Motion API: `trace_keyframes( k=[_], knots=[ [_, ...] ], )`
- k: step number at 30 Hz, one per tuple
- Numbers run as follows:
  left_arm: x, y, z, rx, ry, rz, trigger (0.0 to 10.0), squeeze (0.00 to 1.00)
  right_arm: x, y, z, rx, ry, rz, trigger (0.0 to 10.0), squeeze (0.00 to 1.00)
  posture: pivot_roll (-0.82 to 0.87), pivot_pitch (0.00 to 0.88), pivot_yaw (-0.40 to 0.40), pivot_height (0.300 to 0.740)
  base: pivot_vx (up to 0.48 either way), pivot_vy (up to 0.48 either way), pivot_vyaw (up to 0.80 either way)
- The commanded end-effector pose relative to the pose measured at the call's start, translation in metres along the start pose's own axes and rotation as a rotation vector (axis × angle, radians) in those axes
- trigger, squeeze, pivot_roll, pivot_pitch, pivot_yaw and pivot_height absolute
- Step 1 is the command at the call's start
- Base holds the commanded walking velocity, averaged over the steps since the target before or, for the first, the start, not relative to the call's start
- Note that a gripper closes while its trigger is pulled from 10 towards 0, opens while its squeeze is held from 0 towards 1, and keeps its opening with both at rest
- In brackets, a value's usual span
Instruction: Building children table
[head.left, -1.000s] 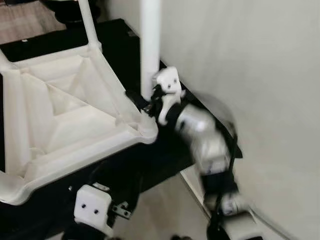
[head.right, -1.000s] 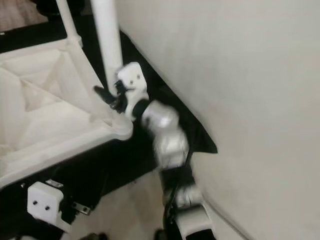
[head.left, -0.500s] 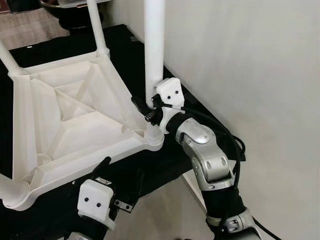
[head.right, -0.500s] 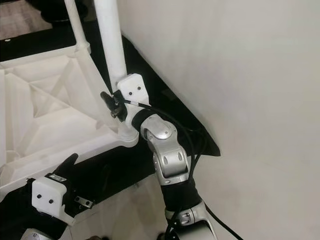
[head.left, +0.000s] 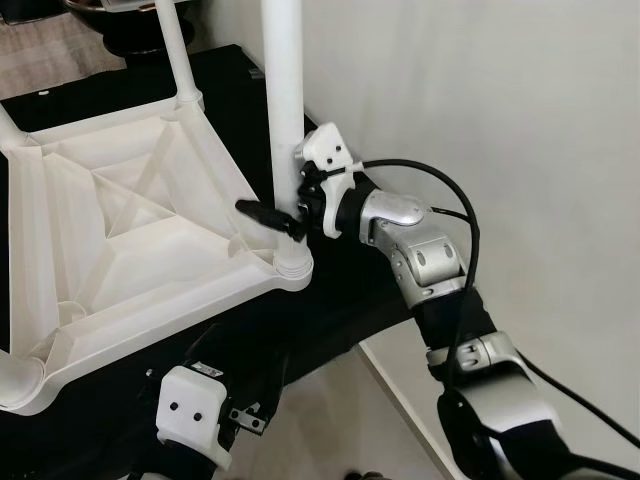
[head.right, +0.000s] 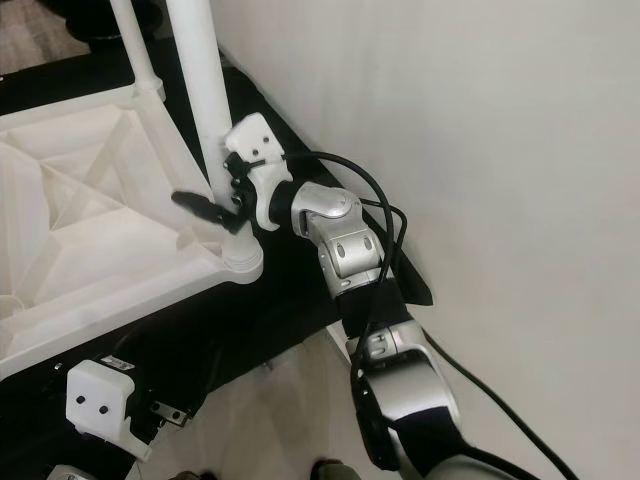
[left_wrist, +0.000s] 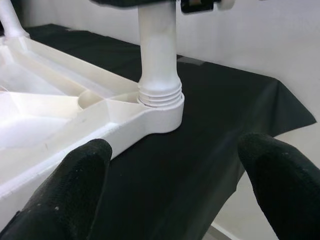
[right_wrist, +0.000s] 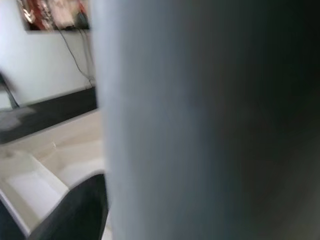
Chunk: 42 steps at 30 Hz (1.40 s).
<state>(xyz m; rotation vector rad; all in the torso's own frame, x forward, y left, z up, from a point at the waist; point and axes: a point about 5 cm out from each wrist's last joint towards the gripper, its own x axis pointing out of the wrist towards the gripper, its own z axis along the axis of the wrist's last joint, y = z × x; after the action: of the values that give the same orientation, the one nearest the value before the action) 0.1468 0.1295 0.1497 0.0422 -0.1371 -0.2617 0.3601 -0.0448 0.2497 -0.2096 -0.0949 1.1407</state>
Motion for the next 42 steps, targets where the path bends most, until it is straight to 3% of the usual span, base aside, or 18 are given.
trace_keyframes(
  k=[1,3,6,9,12,13,14,15,27,30,34,36,37,38,39,40,41,42],
  knots=[
    [-0.004,-0.002,-0.001,-0.006,0.028,-0.024,10.0,0.0,0.001,0.002,0.005,-0.019,-0.016,0.057,10.0,0.0,0.12,0.177,-0.057,0.74,0.0,0.0,0.0],
    [-0.011,-0.005,0.002,-0.007,0.039,-0.028,10.0,0.0,-0.01,0.002,0.0,-0.054,0.012,0.193,10.0,0.0,0.11,0.178,-0.055,0.74,0.0,0.0,0.0],
    [-0.014,-0.007,0.004,-0.014,0.042,-0.03,10.0,0.0,-0.015,0.003,-0.004,-0.065,0.037,0.26,10.0,0.0,0.12,0.181,-0.052,0.74,0.0,0.0,0.0],
    [-0.022,-0.012,0.007,-0.041,0.049,-0.037,10.0,0.0,-0.023,0.001,-0.01,-0.132,0.093,0.411,10.0,0.0,0.13,0.19,-0.054,0.74,0.0,0.0,0.0],
    [-0.025,-0.013,0.008,-0.041,0.05,-0.03,10.0,0.0,-0.023,-0.003,-0.007,-0.145,0.093,0.435,10.0,0.0,0.13,0.195,-0.057,0.74,0.0,0.0,0.0],
    [-0.024,-0.012,0.008,-0.034,0.049,-0.023,10.0,0.0,-0.022,-0.006,-0.005,-0.154,0.091,0.436,2.9,0.0,0.14,0.201,-0.058,0.74,0.0,0.0,0.0],
    [-0.024,-0.012,0.007,-0.03,0.049,-0.018,10.0,0.0,-0.021,-0.007,-0.004,-0.159,0.089,0.436,2.9,0.0,0.14,0.201,-0.058,0.74,0.0,0.0,0.0],
    [-0.023,-0.011,0.007,-0.027,0.044,-0.011,10.0,0.0,-0.02,-0.008,-0.002,-0.156,0.084,0.445,0.0,0.0,0.15,0.206,-0.059,0.74,0.0,0.0,0.0],
    [-0.023,-0.009,0.01,-0.037,0.025,-0.01,10.0,0.0,-0.021,-0.011,-0.001,-0.153,0.082,0.493,0.0,0.0,0.14,0.229,-0.059,0.74,0.0,0.0,0.0],
    [-0.022,-0.01,0.011,-0.053,0.011,-0.004,10.0,0.0,-0.031,-0.017,-0.015,-0.12,0.119,0.364,0.0,0.0,0.09,0.237,-0.073,0.74,0.0,0.0,0.0],
    [-0.022,-0.01,0.011,-0.054,0.008,-0.003,10.0,0.0,-0.032,-0.018,-0.019,-0.109,0.131,0.326,0.0,0.0,0.09,0.237,-0.073,0.74,0.0,0.0,0.0],
    [-0.021,-0.01,0.011,-0.056,0.005,-0.001,10.0,0.0,-0.032,-0.016,-0.026,-0.11,0.162,0.246,0.0,0.0,0.07,0.246,-0.075,0.74,0.0,0.0,0.0],
    [-0.02,-0.009,0.011,-0.06,0.001,0.002,10.0,0.0,-0.022,-0.009,-0.037,-0.058,0.166,-0.129,0.0,0.0,0.05,0.255,-0.069,0.74,0.0,0.0,0.0],
    [-0.019,-0.009,0.012,-0.066,-0.003,0.001,10.0,0.0,-0.02,0.029,-0.049,-0.022,0.183,-0.3,0.0,0.0,0.05,0.263,-0.062,0.74,0.0,0.0,0.0],
    [-0.019,-0.009,0.012,-0.066,-0.003,0.001,10.0,0.0,-0.02,0.029,-0.049,-0.022,0.183,-0.3,0.0,0.0,0.05,0.263,-0.062,0.74,0.0,0.0,0.0],
    [-0.018,-0.008,0.013,-0.07,-0.006,-0.001,10.0,0.0,-0.028,0.054,-0.05,0.019,0.18,-0.44,0.0,0.0,0.05,0.263,-0.062,0.74,0.0,0.0,0.0],
    [-0.018,-0.008,0.013,-0.07,-0.006,-0.001,10.0,0.0,-0.028,0.054,-0.05,0.019,0.18,-0.44,0.0,0.0,0.05,0.263,-0.062,0.74,0.0,0.0,0.0],
    [-0.016,-0.008,0.012,-0.072,-0.007,-0.007,10.0,0.0,-0.028,0.065,-0.049,0.054,0.164,-0.51,0.0,0.0,0.03,0.248,-0.029,0.74,0.0,0.0,0.0]
  ],
)
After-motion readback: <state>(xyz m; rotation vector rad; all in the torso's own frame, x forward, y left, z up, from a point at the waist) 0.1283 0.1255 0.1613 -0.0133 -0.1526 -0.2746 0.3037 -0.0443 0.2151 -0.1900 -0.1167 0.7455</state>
